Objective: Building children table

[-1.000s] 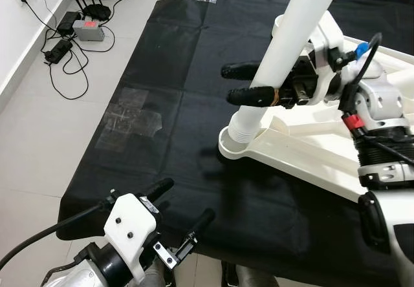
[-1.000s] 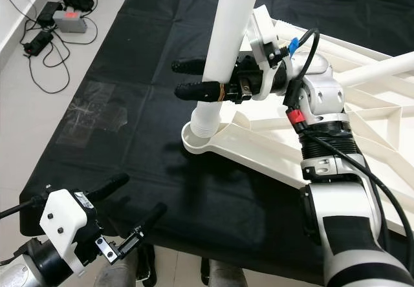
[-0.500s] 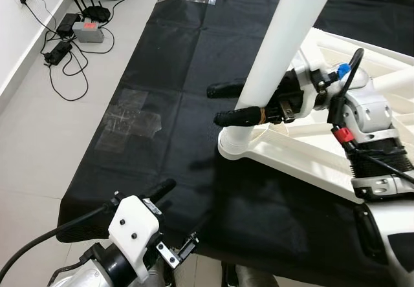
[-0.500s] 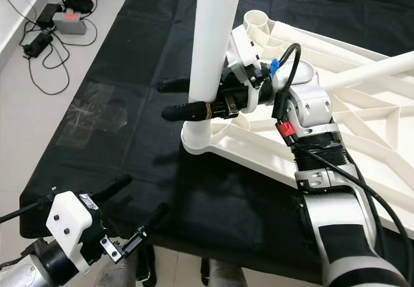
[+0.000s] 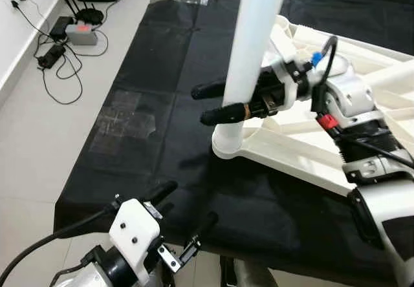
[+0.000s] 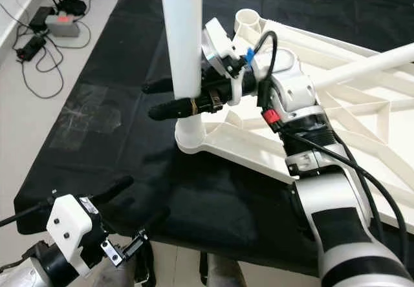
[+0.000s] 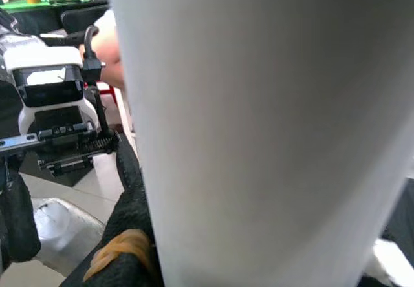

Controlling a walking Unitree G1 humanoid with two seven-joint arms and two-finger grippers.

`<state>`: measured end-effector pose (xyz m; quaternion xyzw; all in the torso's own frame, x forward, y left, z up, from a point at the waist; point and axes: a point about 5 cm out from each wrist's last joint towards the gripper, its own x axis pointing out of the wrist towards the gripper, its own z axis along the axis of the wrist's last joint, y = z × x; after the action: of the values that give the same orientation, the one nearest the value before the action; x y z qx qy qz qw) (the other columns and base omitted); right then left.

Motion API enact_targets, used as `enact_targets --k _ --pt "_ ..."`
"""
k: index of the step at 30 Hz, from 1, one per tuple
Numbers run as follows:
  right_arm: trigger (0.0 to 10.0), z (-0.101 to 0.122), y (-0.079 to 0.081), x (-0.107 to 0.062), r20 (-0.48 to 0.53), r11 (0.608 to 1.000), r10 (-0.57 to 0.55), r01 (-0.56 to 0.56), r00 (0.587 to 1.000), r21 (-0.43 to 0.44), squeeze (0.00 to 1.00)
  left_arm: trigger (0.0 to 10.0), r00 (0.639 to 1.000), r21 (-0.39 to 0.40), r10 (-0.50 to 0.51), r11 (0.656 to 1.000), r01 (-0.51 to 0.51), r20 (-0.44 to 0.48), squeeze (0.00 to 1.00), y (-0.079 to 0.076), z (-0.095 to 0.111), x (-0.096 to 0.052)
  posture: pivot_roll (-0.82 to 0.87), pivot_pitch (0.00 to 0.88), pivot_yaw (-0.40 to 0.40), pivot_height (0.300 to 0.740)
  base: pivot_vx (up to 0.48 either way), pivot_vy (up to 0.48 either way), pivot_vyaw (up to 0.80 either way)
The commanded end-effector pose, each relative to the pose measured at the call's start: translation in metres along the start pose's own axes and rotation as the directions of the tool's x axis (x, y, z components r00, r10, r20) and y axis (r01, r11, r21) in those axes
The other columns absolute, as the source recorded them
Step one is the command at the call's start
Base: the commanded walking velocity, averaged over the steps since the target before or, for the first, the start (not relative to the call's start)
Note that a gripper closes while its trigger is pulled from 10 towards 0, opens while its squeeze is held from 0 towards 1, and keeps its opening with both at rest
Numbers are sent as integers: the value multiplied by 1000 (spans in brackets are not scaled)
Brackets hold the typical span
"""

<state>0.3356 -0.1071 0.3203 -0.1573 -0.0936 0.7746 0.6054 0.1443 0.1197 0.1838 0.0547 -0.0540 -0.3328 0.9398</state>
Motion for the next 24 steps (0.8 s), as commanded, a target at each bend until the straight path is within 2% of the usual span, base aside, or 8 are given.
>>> enact_targets --k 1,12,24 --pt "10000 -8 1 8 25 998 37 -38 999 44 0 10000 1000 -5 1 1000 -1 -12 0 -3 -2 -3 44 367 -35 740 0 0 0" --pt "10000 -16 8 3 34 997 40 -42 999 68 0 10000 1000 -8 -1 1000 1 -7 0 -4 -1 -4 38 381 -28 740 0 0 0" --pt "10000 -19 9 0 43 997 27 -30 999 76 0 10000 1000 -4 -1 1000 1 -3 0 -3 -1 -3 40 376 -27 740 0 0 0"
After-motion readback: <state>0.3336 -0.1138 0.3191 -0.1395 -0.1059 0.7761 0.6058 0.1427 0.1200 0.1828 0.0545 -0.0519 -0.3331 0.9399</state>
